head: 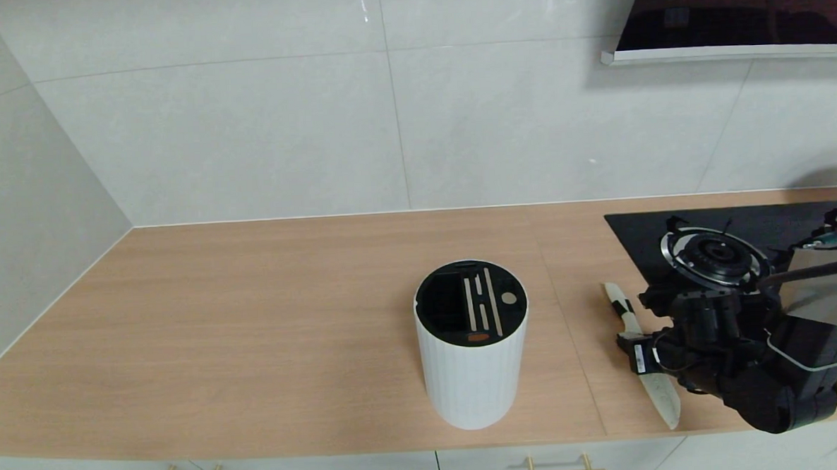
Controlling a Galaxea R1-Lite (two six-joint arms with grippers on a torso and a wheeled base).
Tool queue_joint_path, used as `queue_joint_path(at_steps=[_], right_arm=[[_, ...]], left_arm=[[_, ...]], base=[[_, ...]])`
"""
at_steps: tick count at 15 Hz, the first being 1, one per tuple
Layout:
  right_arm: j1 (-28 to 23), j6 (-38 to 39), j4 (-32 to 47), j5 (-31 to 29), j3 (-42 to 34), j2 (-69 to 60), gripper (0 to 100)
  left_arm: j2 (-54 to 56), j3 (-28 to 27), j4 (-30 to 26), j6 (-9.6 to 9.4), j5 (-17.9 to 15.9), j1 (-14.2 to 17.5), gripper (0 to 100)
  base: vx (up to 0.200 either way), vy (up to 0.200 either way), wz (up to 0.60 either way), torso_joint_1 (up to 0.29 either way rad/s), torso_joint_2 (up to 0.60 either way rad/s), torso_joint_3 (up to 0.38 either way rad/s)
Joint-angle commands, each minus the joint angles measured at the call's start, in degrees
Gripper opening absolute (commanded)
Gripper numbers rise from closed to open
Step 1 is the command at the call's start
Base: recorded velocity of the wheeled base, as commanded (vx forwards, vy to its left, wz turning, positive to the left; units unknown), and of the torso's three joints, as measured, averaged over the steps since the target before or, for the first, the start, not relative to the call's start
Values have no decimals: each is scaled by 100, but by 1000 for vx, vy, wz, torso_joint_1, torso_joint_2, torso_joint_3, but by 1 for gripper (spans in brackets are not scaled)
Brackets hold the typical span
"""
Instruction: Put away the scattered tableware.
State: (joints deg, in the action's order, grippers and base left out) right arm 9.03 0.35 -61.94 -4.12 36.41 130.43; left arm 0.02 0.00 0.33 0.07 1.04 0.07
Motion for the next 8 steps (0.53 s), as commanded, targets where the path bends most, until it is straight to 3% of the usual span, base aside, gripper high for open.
queue_joint_path(at_steps=[1, 8], right_arm=[[2, 0, 24, -1, 6, 44, 0], [-51, 9, -55, -45, -3, -325, 0]], left_arm=[[-2, 0, 2, 1, 2, 1, 100], [-2, 0, 2, 10, 2, 1, 100]], base=[[0, 0, 0, 0, 0, 0], [0, 0, 0, 0, 0, 0]])
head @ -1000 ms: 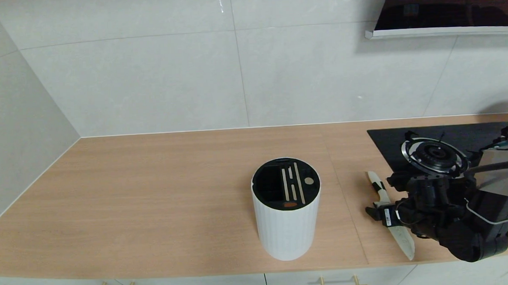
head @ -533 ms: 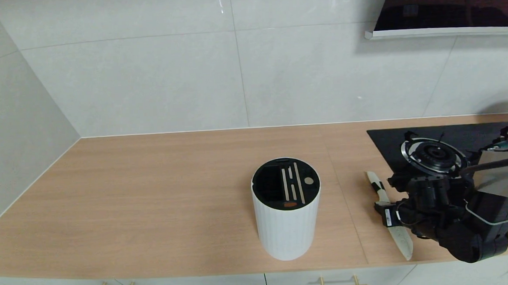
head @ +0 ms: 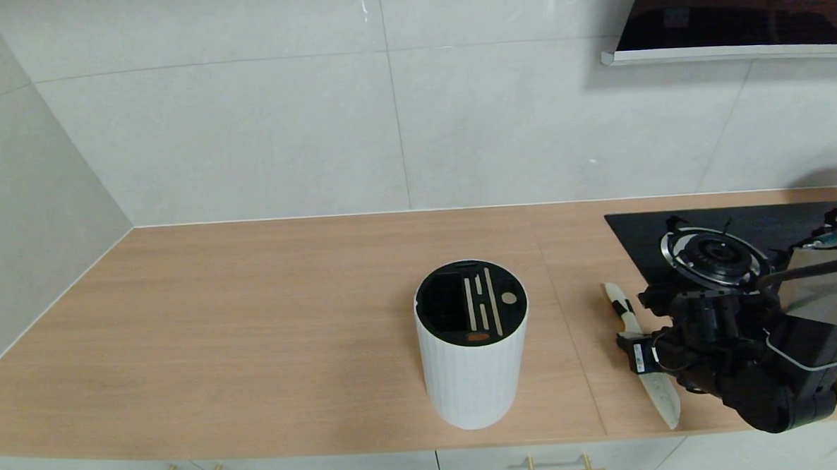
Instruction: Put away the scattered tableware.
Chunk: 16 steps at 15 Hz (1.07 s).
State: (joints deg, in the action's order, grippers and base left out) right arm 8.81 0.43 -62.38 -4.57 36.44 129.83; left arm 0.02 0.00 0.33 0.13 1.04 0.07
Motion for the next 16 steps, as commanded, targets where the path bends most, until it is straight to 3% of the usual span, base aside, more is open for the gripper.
queue_joint_path(at_steps=[1, 3, 7, 9, 12, 13, 14, 15, 16], right_arm=[[-46, 1, 6, 0, -14, -441, 0], [-55, 10, 24, 0, -58, -854, 0], [-2, 80, 921, 35, -155, -2331, 0], [112, 89, 1114, 35, -14, -2849, 0], [305, 89, 2151, 26, 760, -3491, 0], [569, 89, 2837, 18, 1217, -3807, 0], [665, 98, 2977, 9, 1357, -3895, 0], [973, 98, 3329, -9, 1753, -4132, 0], [1070, 98, 3443, -17, 1876, -4203, 0]], left_arm=[[-2, 0, 2, 4, 2, 1, 100], [-2, 0, 2, 4, 2, 1, 100], [-2, -18, 37, -5, 63, 1, 100], [-55, -642, -174, -5, -104, -7, 100], [-1066, -2127, -1000, -5, -842, -113, 100], [-2068, -2892, -1123, -5, -1369, -113, 100], [-2393, -3085, -1096, -5, -1501, -113, 100], [-3588, -3735, -947, 4, -1914, -122, 100], [-4001, -3902, -877, 13, -2028, -122, 100]], base=[[0, 0, 0, 0, 0, 0], [0, 0, 0, 0, 0, 0], [0, 0, 0, 0, 0, 0], [0, 0, 0, 0, 0, 0], [0, 0, 0, 0, 0, 0], [0, 0, 0, 0, 0, 0], [0, 0, 0, 0, 0, 0], [0, 0, 0, 0, 0, 0], [0, 0, 0, 0, 0, 0]])
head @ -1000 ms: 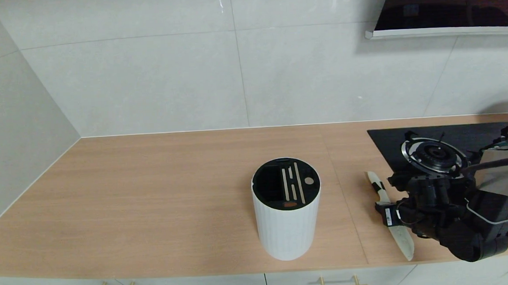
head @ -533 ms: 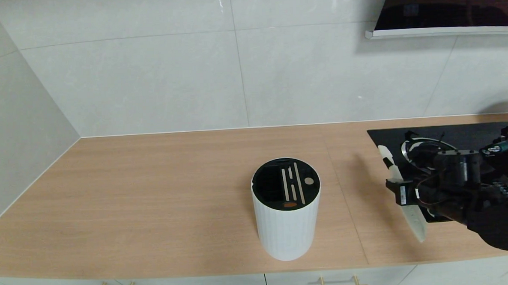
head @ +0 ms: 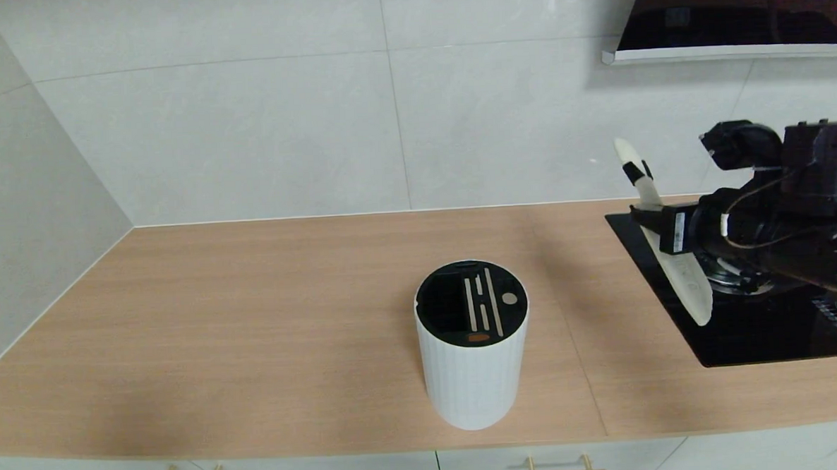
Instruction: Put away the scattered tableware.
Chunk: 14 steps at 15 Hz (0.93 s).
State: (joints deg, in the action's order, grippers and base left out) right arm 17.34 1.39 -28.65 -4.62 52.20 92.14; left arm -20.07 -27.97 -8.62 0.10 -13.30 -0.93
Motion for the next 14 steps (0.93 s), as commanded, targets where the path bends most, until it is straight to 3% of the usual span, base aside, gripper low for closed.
queue_joint_path(at_steps=[1, 3, 5, 6, 7, 8, 9, 10, 14], right_arm=[[429, 2, 307, -13, 502, -574, 0], [1061, 116, 413, -259, 493, -846, 0], [1606, 494, 413, -522, 256, -978, 0], [1905, 529, 413, -575, 203, -987, 0], [2257, 573, 421, -584, 176, -970, 0], [2529, 643, 421, -733, 133, -873, 0], [2705, 687, 421, -856, 97, -785, 0], [2907, 722, 421, -891, 80, -697, 0], [3259, 722, 395, -935, -96, -460, 0]], left_arm=[[-2898, -1369, 220, 43, -700, -127, 100], [-4629, -1800, 1407, 421, -683, -742, 100], [-5534, -1941, 2453, 685, -472, -1358, 100], [-5895, -1941, 2927, 1238, -305, -1806, 100], [-6079, -1897, 3226, 2003, -261, -2254, 100], [-6369, -1906, 3666, 3154, -322, -2685, 100], [-6668, -1914, 4105, 3682, -314, -2922, 100], [-7011, -1853, 4588, 3849, -287, -3098, 100], [-7556, -1457, 6074, 3980, -226, -3335, 100]], base=[[0, 0, 0, 0, 0, 0], [0, 0, 0, 0, 0, 0], [0, 0, 0, 0, 0, 0], [0, 0, 0, 0, 0, 0], [0, 0, 0, 0, 0, 0], [0, 0, 0, 0, 0, 0], [0, 0, 0, 0, 0, 0], [0, 0, 0, 0, 0, 0], [0, 0, 0, 0, 0, 0]])
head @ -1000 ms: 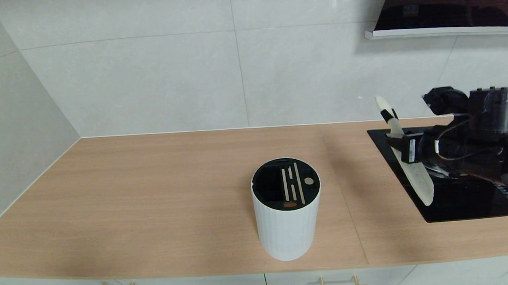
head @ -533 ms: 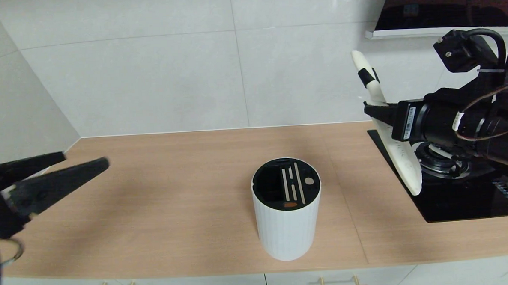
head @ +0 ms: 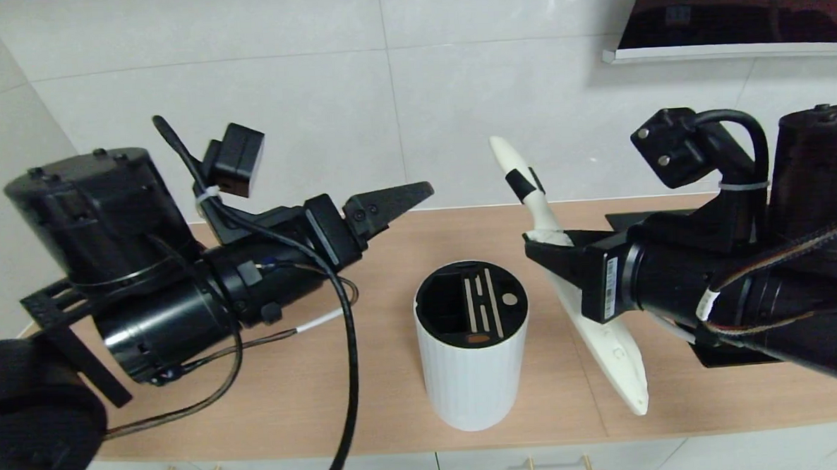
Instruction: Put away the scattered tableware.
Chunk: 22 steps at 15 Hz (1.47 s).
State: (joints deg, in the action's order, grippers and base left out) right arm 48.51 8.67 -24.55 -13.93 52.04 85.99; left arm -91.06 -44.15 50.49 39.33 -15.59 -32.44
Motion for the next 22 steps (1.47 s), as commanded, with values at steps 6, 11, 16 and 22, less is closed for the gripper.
queue_joint_path(at_steps=[6, 11, 16, 22], right_arm=[[643, 39, -41, 5, -168, 163, 0], [845, 47, -41, 5, -186, 225, 0], [933, 162, -50, 14, -168, 278, 0], [950, 232, -111, 14, -159, 322, 0]], left_arm=[[-412, 311, 593, 128, 39, -483, 100], [-518, 302, 822, 137, 21, -588, 100], [-685, 293, 1033, 137, 30, -720, 100], [-834, 276, 1182, 172, 47, -764, 100]], base=[[0, 0, 0, 0, 0, 0], [0, 0, 0, 0, 0, 0], [0, 0, 0, 0, 0, 0], [0, 0, 0, 0, 0, 0]])
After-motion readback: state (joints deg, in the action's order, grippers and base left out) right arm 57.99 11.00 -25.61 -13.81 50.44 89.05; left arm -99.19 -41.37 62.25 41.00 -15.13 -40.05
